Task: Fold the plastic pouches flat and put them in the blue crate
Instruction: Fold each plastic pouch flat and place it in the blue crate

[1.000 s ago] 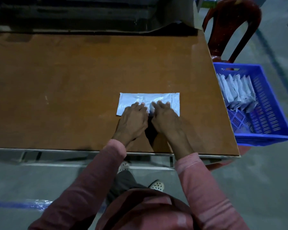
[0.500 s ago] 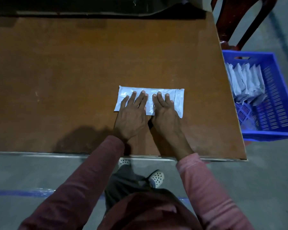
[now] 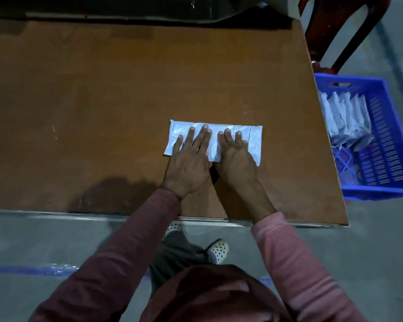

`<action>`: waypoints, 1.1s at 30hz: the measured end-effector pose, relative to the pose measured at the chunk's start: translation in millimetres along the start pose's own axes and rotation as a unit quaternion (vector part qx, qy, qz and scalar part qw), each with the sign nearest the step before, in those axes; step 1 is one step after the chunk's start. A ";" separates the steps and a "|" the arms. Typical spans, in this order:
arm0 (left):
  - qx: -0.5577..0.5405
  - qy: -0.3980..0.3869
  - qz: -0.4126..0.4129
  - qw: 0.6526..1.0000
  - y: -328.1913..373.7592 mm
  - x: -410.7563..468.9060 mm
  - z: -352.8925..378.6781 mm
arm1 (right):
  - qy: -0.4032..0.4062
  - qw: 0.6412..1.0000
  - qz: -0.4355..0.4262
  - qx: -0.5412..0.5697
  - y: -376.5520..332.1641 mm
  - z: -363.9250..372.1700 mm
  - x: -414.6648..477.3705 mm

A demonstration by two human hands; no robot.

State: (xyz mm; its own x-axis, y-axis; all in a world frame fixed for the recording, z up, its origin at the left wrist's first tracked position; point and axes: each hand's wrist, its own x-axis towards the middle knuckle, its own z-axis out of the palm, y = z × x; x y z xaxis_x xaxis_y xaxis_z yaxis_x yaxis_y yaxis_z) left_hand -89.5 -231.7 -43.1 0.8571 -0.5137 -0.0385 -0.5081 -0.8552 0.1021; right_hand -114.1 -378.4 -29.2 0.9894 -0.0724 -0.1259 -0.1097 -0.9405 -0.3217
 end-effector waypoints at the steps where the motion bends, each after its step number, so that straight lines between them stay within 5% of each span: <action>1: -0.001 -0.008 -0.006 1.000 0.4 0.6 -3.7 | 0.006 1.000 -0.001 -0.018 0.0 -3.3 5.0; 7: 0.003 -0.051 -0.007 0.999 0.1 12.4 -14.7 | -0.004 0.999 -0.001 -0.045 0.1 2.7 21.7; 13: 0.012 -0.041 -0.001 0.999 0.8 11.9 -13.9 | 0.068 0.997 -0.009 0.039 0.4 19.4 12.8; 19: 0.031 -0.053 -0.003 0.998 -1.3 11.0 -15.4 | -0.002 0.999 -0.033 -0.013 11.2 -6.8 16.9; 33: -0.041 -0.019 -0.013 0.999 1.5 13.0 -7.7 | 0.108 0.992 -0.017 0.059 33.4 18.3 9.4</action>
State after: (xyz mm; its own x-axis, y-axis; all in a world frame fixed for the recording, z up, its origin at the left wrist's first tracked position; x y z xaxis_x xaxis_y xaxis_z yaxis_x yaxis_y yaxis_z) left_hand -78.5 -239.2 -35.9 0.8649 -0.4957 -0.0790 -0.4765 -0.8603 0.1813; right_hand -110.2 -404.4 -58.2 0.9887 -0.1224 0.0861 -0.0736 -0.8986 -0.4325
